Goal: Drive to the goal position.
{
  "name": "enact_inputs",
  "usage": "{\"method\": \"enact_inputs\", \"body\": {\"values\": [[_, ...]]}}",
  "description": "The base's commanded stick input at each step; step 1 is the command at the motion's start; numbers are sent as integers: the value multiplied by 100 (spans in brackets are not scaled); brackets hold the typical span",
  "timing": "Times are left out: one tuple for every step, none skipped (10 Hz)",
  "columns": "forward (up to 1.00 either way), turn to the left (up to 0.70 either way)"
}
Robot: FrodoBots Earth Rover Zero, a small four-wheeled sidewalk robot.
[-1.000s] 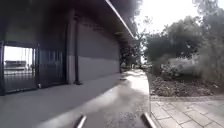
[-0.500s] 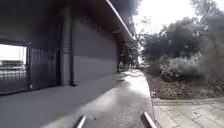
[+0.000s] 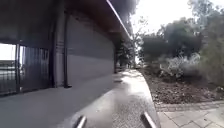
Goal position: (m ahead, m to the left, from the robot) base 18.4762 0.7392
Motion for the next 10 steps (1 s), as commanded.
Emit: {"method": "enact_inputs", "body": {"values": [[49, -49], [49, -49], [49, -49], [49, 0], [49, 0], [49, -49], [49, -49], [49, -49], [49, -29], [49, -10]]}}
